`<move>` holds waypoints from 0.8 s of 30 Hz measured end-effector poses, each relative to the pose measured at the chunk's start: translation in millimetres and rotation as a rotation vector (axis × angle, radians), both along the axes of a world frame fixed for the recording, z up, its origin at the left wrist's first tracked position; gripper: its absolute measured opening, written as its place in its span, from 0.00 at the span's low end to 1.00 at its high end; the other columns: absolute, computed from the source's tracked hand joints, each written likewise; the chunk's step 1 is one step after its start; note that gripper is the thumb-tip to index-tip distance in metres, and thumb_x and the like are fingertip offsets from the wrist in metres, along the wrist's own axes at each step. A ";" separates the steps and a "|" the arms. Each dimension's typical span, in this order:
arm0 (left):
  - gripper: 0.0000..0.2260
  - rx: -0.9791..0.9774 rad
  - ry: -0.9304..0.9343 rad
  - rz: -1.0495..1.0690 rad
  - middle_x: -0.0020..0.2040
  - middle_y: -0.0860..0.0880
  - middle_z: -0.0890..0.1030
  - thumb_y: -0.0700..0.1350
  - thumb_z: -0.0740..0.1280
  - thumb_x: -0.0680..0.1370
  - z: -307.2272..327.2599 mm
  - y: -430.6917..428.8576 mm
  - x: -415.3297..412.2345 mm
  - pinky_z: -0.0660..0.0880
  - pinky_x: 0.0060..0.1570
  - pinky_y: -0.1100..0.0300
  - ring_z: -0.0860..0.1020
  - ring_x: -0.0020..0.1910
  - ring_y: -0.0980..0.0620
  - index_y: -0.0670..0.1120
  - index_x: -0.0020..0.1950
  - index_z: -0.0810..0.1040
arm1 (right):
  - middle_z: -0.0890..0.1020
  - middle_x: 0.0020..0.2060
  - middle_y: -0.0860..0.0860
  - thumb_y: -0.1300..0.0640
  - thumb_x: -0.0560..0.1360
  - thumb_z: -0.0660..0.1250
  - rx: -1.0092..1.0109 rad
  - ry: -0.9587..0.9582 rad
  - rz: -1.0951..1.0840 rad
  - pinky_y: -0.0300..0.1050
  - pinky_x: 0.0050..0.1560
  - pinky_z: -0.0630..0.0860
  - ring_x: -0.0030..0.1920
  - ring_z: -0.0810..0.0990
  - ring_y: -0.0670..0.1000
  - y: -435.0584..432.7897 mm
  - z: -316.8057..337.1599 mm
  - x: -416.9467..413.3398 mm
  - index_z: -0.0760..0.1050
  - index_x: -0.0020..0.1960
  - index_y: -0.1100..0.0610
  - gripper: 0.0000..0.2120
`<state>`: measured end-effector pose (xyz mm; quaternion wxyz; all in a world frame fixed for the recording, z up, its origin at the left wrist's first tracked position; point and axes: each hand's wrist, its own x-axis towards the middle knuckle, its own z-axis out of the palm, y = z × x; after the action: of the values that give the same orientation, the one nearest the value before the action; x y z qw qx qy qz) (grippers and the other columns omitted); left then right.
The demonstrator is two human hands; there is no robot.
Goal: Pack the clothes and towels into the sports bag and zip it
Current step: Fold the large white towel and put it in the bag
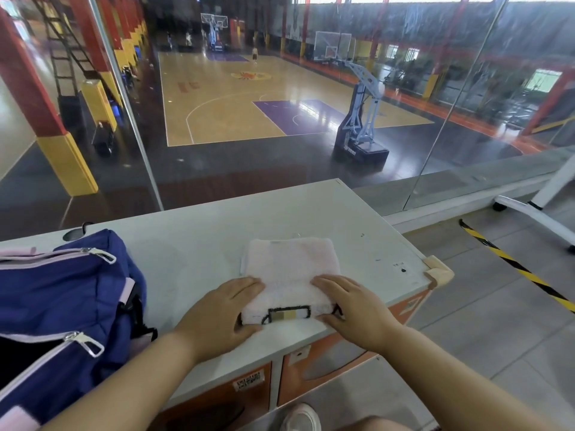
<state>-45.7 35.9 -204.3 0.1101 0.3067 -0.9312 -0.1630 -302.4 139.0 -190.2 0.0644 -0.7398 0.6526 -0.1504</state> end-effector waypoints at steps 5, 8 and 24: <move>0.21 -0.026 0.144 0.039 0.53 0.54 0.81 0.60 0.58 0.71 15.5 13.9 4.5 0.73 0.50 0.63 0.78 0.50 0.56 0.57 0.61 0.73 | 0.79 0.56 0.48 0.45 0.73 0.67 0.106 -0.119 -0.080 0.42 0.52 0.71 0.53 0.77 0.51 7.2 22.5 3.2 0.63 0.67 0.46 0.26; 0.12 0.099 0.189 0.111 0.39 0.54 0.80 0.61 0.60 0.73 29.5 17.4 1.7 0.72 0.36 0.63 0.77 0.38 0.58 0.60 0.54 0.70 | 0.75 0.53 0.45 0.45 0.73 0.68 0.162 -0.278 -0.140 0.40 0.49 0.68 0.52 0.75 0.48 7.9 37.6 1.7 0.64 0.65 0.47 0.24; 0.13 0.903 0.134 0.640 0.36 0.43 0.79 0.50 0.68 0.71 54.0 -30.5 -42.4 0.81 0.41 0.50 0.78 0.34 0.45 0.40 0.44 0.77 | 0.78 0.36 0.56 0.46 0.71 0.69 0.523 -0.562 -0.507 0.44 0.29 0.78 0.36 0.80 0.54 -57.9 42.7 -6.9 0.72 0.40 0.61 0.17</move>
<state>-88.1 5.4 -150.3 0.0705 0.5800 -0.6202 -0.5234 -309.3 81.1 -147.5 0.3845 -0.4461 0.7864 -0.1863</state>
